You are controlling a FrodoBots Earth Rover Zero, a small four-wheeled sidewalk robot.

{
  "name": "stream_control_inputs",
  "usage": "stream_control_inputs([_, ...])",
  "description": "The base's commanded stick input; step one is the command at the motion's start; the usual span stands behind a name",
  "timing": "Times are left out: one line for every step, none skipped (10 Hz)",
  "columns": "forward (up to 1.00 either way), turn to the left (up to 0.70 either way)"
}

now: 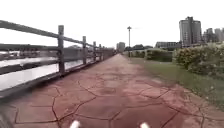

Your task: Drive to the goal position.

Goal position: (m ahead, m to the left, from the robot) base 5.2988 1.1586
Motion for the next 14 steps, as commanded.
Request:
stream_control_inputs([0.7, 0.0])
stream_control_inputs([0.7, 0.0])
stream_control_inputs([0.7, 0.0])
stream_control_inputs([0.7, 0.0])
stream_control_inputs([0.7, 0.0])
stream_control_inputs([0.7, 0.0])
stream_control_inputs([0.7, 0.0])
stream_control_inputs([0.7, 0.0])
stream_control_inputs([0.7, 0.0])
stream_control_inputs([0.7, 0.0])
stream_control_inputs([0.7, 0.0])
stream_control_inputs([0.7, 0.0])
stream_control_inputs([0.7, 0.0])
stream_control_inputs([0.7, 0.0])
